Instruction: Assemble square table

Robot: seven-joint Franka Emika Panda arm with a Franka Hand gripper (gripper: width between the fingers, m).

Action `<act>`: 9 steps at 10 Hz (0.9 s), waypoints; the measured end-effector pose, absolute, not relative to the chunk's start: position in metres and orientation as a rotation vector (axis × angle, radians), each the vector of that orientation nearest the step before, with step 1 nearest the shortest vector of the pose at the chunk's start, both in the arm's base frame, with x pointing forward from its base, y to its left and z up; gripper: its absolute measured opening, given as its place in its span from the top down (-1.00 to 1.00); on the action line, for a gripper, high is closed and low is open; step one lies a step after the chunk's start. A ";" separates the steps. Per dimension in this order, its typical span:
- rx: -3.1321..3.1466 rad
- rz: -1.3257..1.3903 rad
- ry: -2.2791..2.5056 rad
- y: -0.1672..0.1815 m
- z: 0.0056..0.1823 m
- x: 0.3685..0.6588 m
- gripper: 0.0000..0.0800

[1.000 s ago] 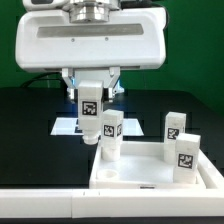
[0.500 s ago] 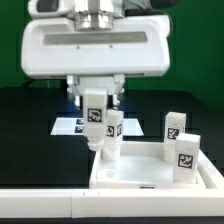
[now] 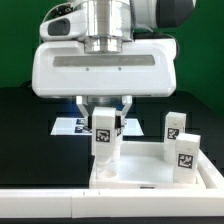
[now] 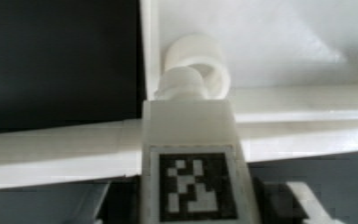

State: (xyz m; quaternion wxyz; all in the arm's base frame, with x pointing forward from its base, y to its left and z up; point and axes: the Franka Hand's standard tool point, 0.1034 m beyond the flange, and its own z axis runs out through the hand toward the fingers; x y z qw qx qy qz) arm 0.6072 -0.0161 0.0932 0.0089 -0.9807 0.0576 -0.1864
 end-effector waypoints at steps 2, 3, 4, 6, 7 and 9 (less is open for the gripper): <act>-3.063 -0.578 0.178 -0.012 0.089 0.608 0.29; -3.062 -0.592 0.177 -0.009 0.088 0.610 0.29; -3.063 -0.612 0.176 -0.010 0.087 0.612 0.29; -3.071 -0.604 0.175 -0.011 0.079 0.610 0.29; -3.074 -0.598 0.175 -0.011 0.075 0.608 0.29; -3.076 -0.654 0.170 -0.010 0.074 0.612 0.29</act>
Offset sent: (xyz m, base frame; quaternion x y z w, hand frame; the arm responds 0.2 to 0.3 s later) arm 0.0087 0.0100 -0.0076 0.0028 0.0205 0.0124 0.9997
